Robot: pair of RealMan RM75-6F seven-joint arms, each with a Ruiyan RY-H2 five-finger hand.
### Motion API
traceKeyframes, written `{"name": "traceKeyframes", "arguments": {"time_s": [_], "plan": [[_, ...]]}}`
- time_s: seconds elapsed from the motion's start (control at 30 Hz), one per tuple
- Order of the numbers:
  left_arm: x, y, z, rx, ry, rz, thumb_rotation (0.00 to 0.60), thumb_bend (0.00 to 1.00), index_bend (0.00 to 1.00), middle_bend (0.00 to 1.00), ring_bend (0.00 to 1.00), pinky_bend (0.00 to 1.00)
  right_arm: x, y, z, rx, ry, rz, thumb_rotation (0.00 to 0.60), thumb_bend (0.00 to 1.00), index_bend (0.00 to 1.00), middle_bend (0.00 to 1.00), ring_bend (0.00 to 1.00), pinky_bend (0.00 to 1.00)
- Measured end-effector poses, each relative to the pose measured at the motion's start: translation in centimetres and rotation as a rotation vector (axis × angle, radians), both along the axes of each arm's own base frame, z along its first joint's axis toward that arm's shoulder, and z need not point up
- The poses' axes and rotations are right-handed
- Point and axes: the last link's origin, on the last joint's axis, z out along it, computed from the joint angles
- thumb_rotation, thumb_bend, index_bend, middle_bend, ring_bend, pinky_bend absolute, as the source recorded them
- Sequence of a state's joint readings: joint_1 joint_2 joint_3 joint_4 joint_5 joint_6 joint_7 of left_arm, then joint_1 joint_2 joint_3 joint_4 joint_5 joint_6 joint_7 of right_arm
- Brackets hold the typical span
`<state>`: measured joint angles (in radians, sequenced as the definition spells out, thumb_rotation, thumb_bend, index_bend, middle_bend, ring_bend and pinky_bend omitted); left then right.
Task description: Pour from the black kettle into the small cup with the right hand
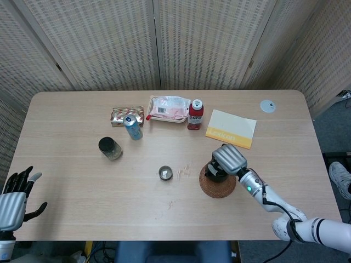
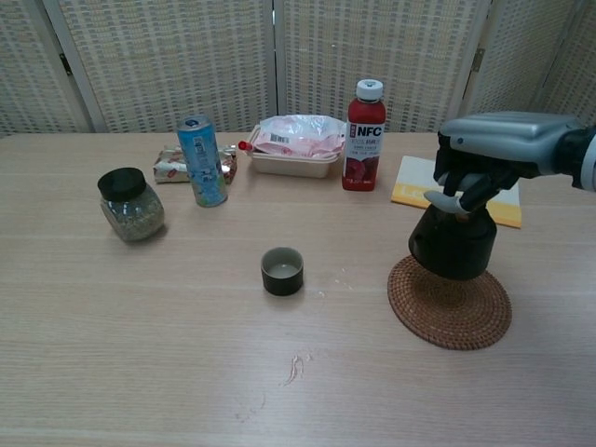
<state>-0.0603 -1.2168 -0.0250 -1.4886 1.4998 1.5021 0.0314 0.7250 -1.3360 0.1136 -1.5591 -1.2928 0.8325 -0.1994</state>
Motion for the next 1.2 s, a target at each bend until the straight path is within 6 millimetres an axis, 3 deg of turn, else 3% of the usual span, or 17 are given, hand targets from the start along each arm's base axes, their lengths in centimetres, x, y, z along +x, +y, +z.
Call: {"name": "traceKeyframes", "arguments": {"time_s": [0.43,0.77,1.2], "plan": [[-0.4,-0.3,0.1,0.006,-0.005,0.008,0.600,0.24,0.15,0.01,0.07,0.02,3.3,-1.8,-1.5,0.033,0.038,0.084,0.449,0.52,1.00,1.00,0.95,0.51],[-0.4,-0.7,0.6,0.022,-0.003,0.009,0.600,0.24,0.15,0.01,0.07,0.02,6.9,-3.7,-4.1,0.067,0.086,0.167,0.455,0.52,1.00,1.00,0.95,0.51],[-0.4,-1.3,1.0,0.040,-0.002,0.011,0.600,0.24,0.15,0.01,0.07,0.02,9.9,-5.0,-6.3,0.080,0.133,0.242,0.462,0.52,1.00,1.00,0.95,0.51]]}}
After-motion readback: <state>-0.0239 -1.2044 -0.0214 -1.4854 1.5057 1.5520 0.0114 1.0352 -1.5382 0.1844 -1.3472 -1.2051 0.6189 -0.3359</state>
